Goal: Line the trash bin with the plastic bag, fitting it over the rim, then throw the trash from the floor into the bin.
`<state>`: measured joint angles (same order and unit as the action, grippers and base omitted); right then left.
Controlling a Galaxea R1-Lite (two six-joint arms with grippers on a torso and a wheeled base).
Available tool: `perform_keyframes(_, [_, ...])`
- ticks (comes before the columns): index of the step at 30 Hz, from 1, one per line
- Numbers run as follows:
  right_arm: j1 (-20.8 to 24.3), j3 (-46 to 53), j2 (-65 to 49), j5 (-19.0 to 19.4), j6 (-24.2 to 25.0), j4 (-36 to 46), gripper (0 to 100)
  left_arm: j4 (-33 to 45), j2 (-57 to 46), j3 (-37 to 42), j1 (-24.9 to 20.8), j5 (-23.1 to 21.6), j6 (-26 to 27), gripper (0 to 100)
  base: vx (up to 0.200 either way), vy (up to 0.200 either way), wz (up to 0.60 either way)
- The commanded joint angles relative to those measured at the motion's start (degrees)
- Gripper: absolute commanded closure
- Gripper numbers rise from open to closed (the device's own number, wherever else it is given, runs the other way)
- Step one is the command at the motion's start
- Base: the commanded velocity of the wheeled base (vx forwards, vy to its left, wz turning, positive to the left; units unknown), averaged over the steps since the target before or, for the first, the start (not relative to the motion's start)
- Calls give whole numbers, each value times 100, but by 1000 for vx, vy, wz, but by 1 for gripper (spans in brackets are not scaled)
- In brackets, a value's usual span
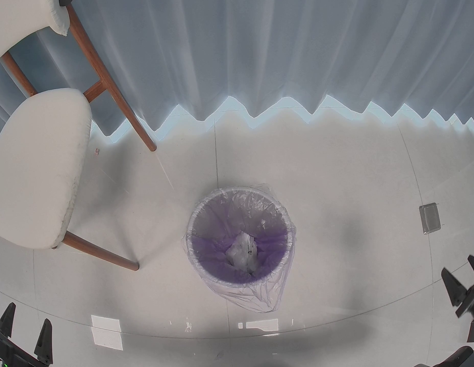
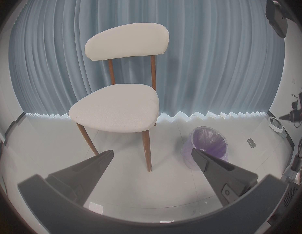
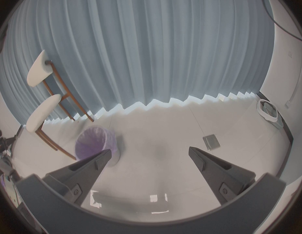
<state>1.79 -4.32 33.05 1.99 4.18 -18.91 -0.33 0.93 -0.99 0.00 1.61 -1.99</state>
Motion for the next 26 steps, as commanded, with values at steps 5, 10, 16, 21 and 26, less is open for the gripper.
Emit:
perform_keyframes(5, [-179, 344, -3305, -673, -5, 1917, 0, -11, -93, 99, 0, 6, -3, 0, 0, 0, 0])
perform_keyframes(10, [-179, 423, -3296, -577, -269, 1908, 0, -11, -93, 99, 0, 6, -3, 0, 0, 0, 0])
perform_keyframes(16, [-179, 432, -3296, -216, -445, 1891, 0, -11, -93, 99, 0, 6, -3, 0, 0, 0, 0])
perform_keyframes(21, [-179, 432, -3296, -287, -453, 1891, 0, -11, -93, 99, 0, 6, -3, 0, 0, 0, 0])
perform_keyframes(26, [-179, 432, -3296, -313, -453, 1891, 0, -11, -93, 99, 0, 6, 5, 0, 0, 0, 0])
